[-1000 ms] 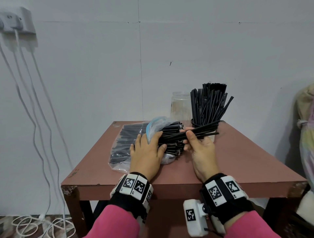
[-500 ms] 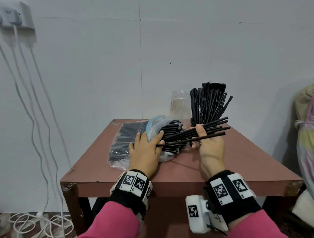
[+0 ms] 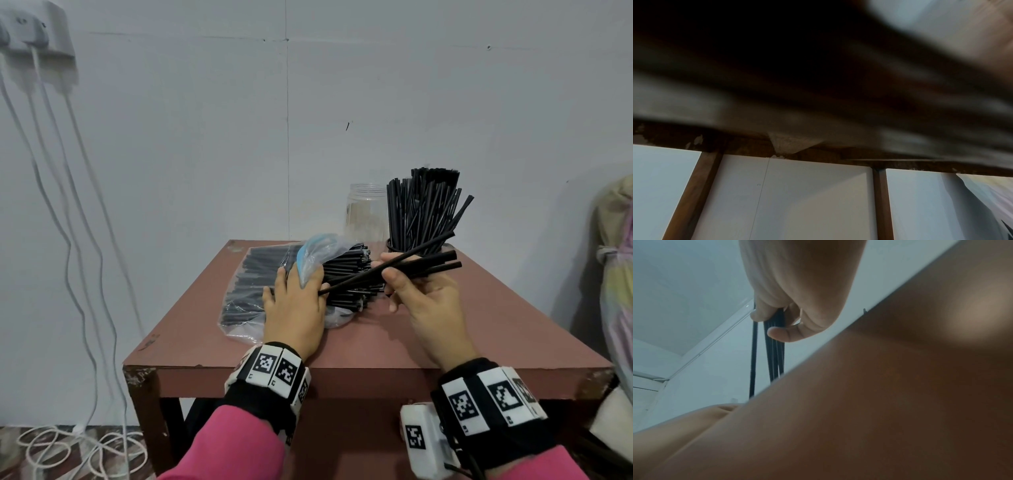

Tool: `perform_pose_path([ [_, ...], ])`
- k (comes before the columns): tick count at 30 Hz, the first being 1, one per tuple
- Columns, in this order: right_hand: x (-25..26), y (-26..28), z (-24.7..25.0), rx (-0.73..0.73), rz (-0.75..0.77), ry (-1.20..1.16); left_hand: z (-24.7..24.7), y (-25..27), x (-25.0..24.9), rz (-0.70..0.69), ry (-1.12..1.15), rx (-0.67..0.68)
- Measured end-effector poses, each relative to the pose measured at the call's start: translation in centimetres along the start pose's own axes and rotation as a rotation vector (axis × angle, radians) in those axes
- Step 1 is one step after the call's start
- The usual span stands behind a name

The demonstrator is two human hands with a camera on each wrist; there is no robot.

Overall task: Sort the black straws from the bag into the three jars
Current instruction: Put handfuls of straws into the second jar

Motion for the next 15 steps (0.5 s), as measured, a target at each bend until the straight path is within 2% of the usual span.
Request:
perform_pose_path([
  [6, 0.8, 0.0, -1.2, 0.057, 0.047, -0.022, 0.0, 0.0, 0.0, 0.007, -0.02, 0.007],
  [11, 0.7, -0.3, -0.2, -0.045, 0.028, 0.014, 0.1, 0.2, -0.1, 0.001, -0.038, -0.006],
  [15, 3.9, -1.6, 2.9, -0.185, 0.086, 0.103, 0.3, 0.3, -0.2, 0.004, -0.004, -0.019],
])
Point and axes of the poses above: each hand's wrist, its own y-axis away from the middle knuckle, its own z-axis out of the back of the hand, x = y × z, the point moved 8 cm from there along -y, towards the middle knuckle, and after that the axes turned 10 degrees about x, right-handed, at the moved point
